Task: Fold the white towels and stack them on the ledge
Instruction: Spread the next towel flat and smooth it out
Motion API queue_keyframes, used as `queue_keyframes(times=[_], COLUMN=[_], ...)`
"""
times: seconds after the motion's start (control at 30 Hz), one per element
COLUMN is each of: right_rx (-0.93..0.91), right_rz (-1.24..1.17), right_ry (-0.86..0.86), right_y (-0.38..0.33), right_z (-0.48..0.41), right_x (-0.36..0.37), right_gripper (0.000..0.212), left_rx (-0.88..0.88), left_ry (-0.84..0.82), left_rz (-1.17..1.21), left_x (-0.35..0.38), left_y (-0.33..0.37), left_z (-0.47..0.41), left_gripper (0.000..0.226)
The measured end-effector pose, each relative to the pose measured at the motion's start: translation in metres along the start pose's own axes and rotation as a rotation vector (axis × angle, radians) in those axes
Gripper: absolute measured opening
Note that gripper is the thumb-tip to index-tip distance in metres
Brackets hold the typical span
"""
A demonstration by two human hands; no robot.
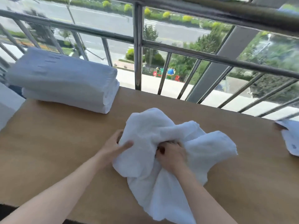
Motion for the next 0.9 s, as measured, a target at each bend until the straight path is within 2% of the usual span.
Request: queue_keyframes(times=[0.07,0.1,0.2,0.23,0.3,0.37,0.43,0.47,0.53,0.6,0.73,0.9], right_rx=[0.095,0.119,0.169,0.175,0.185,0.255,0.372,0.412,0.451,0.483,0.513,0.580], right_rz=[-0.257,-0.432,-0.844,-0.920,-0.974,-0.817,-0.469,-0.288,-0.056,0.003,-0.015,-0.080], right_ry=[0.104,0.175,0.325,0.352,0.330,0.201,-0.039,-0.124,-0.164,-0.141,-0.168,-0.259], right_y=[-0.008,-0.015,-0.045,-0.056,-0.076,-0.086,-0.081,-0.077,-0.070,-0.061,-0.030,0.025], right_z=[0.014,0.021,0.040,0.045,0.049,0.050,0.056,0.060,0.073,0.088,0.107,0.122], right_x=[-0.004,-0.005,0.003,0.007,0.019,0.040,0.077,0.092,0.109,0.115,0.116,0.093], right_gripper=[0.020,0.025,0.030,0.031,0.041,0.059,0.069,0.071,0.073,0.074,0.080,0.094], left_rx=[-0.002,-0.003,0.042,0.089,0.154,0.183,0.228,0.238,0.167,0.077,0.062,0.010], left_ry=[-0.131,-0.216,-0.406,-0.411,-0.317,-0.107,0.077,0.082,-0.039,-0.099,-0.091,0.041], left_rz=[0.046,0.059,0.029,0.016,-0.021,-0.255,-0.524,-0.560,-0.424,-0.317,-0.345,-0.284], left_x=[-0.004,-0.001,0.008,0.005,-0.011,-0.035,-0.053,-0.058,-0.066,-0.078,-0.083,-0.069], left_y=[0.011,0.019,0.043,0.046,0.047,0.043,0.032,0.022,-0.009,-0.035,-0.043,-0.036], left_z=[-0.014,-0.018,-0.009,-0.007,0.000,0.014,0.035,0.043,0.048,0.042,0.020,0.007], left_gripper=[0.101,0.094,0.046,0.043,0.053,0.060,0.055,0.052,0.055,0.064,0.073,0.086])
Point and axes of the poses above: each hand's wrist, its own z-axis away from the middle knuckle, its own x-axis out of the palm, y = z × x, the point moved 8 cm from there along -z, towards the middle knuckle, and after that the axes turned 12 degrees about -y, right-handed, at the moved point
